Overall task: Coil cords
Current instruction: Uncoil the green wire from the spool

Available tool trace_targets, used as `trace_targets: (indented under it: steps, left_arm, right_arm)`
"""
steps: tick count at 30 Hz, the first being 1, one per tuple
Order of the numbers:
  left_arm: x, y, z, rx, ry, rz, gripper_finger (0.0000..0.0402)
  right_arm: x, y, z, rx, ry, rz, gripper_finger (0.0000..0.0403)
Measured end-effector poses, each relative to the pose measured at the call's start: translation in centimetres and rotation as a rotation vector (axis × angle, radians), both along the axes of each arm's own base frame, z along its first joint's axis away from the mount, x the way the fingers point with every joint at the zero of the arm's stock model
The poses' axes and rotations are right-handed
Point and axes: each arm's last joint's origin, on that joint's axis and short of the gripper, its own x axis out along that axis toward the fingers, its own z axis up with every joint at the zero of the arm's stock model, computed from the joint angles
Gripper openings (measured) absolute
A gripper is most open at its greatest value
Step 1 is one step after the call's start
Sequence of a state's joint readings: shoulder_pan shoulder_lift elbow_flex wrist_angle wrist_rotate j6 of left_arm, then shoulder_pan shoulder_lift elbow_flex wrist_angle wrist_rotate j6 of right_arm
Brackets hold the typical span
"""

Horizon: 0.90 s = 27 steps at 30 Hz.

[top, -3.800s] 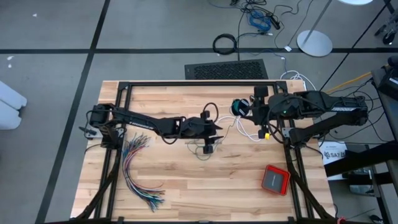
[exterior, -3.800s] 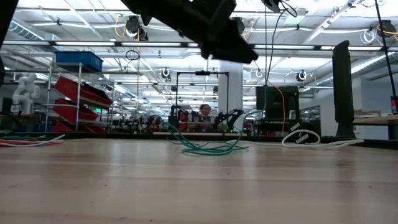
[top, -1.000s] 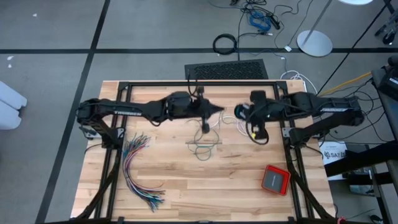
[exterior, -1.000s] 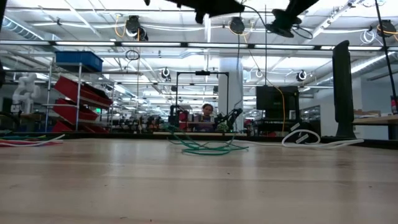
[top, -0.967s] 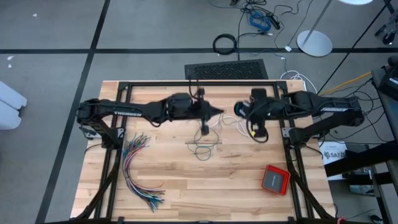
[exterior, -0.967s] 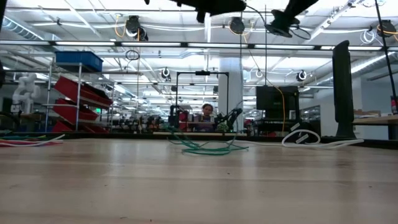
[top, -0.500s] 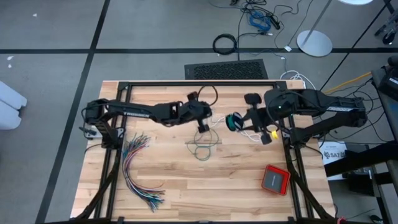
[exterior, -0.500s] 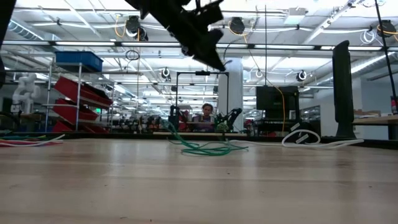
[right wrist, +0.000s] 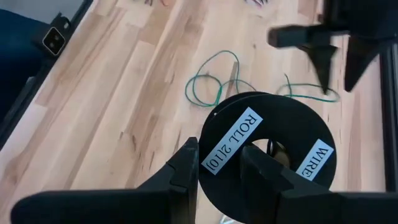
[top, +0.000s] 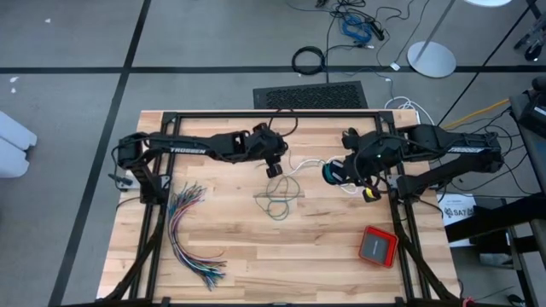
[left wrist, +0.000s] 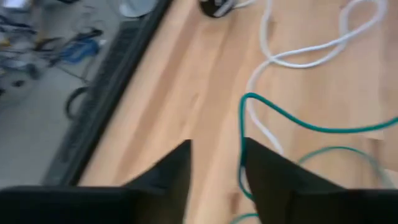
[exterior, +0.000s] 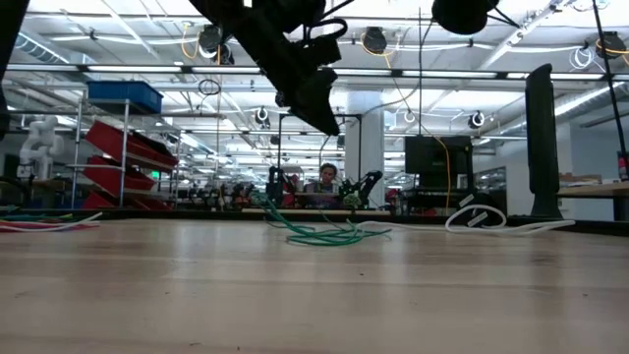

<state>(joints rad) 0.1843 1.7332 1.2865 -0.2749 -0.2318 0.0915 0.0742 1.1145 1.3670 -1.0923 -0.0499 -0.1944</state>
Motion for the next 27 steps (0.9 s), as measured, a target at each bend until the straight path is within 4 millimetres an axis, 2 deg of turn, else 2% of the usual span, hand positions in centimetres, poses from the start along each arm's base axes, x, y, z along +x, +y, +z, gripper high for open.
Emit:
trace_targets:
  steps: [4, 7, 11, 13, 15, 19, 21, 24, 27]
  left_arm:
    - [0.3, -1.3, 0.0, -0.109, -0.033, -0.092, 0.0251]
    - [0.6, -2.7, 0.3, -0.148, -0.062, -0.151, 0.0283]
    - [0.1, -4.3, 0.8, -0.082, -0.026, -0.115, 0.0289]
    - [-0.5, -4.6, 0.6, -0.015, 0.041, -0.051, 0.0289]
    - [-0.4, -4.8, 0.7, -0.017, 0.028, -0.058, 0.0289]
    - [1.1, -6.0, 2.7, -0.098, -0.229, -0.22, 0.0289]
    - [1.9, -6.6, 3.8, -0.081, -0.366, -0.275, 0.0289]
    - [2.3, -7.0, 5.0, -0.045, -0.495, -0.301, 0.0289]
    - [2.6, -6.7, 5.3, -0.045, -0.55, -0.303, 0.0289]
  right_arm:
    - [-0.1, 0.0, -0.1, -0.007, 0.009, 0.007, 0.0078]
    - [-0.1, 0.0, -0.1, -0.024, 0.007, 0.021, 0.0078]
    - [0.0, -0.2, 0.0, -0.061, 0.001, 0.005, 0.0078]
    - [-0.1, -0.2, -0.1, -0.072, 0.006, -0.006, 0.0078]
    - [-0.1, -0.2, -0.1, -0.07, 0.006, -0.005, 0.0078]
    - [0.3, -0.1, 0.0, -0.06, -0.015, 0.003, 0.0078]
    - [0.6, 0.0, 0.0, -0.044, -0.032, 0.026, 0.0078]
    - [1.1, 0.1, -0.4, -0.033, -0.05, 0.044, 0.0078]
    - [1.5, 0.1, -1.2, -0.033, -0.035, 0.048, 0.0078]
